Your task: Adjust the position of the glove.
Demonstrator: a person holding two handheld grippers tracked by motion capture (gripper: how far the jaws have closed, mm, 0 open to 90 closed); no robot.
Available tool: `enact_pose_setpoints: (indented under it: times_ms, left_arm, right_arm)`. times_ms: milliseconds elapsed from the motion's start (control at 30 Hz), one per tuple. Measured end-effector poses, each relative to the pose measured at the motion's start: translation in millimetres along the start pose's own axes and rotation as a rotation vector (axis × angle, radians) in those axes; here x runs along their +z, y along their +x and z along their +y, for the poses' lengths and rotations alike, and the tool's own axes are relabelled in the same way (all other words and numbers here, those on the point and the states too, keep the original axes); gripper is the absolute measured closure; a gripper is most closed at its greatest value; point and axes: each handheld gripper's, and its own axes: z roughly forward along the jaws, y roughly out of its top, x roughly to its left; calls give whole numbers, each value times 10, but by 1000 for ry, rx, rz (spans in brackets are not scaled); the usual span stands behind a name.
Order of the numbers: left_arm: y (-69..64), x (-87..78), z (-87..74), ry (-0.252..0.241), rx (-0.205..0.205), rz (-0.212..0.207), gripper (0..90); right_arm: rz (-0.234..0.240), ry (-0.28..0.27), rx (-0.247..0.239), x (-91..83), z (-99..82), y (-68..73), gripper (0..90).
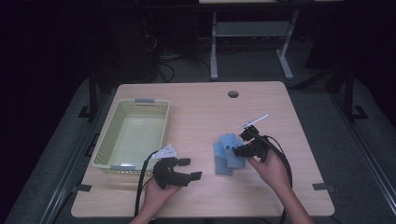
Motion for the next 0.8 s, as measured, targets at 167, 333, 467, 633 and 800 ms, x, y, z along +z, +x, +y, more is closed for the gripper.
enact_pose_setpoints:
  times_ms: [167, 333, 467, 633, 800]
  left_arm:
    - [8, 5, -5, 9, 7, 2, 199]
    - [6, -2, -4, 5, 7, 1, 201]
    - [12, 6, -8, 10, 9, 2, 201]
    - [-4, 4, -9, 9, 3, -1, 203]
    - [7, 12, -15, 13, -2, 0, 203]
  right_arm:
    - [14, 3, 3, 102, 23, 75, 801]
    - [15, 11, 5, 208, 40, 144, 801]
    - [12, 3, 24, 267, 47, 149, 799]
    - [-7, 19, 62, 393, 10, 149, 786]
    - [-37, 43, 69, 463, -20, 137, 639]
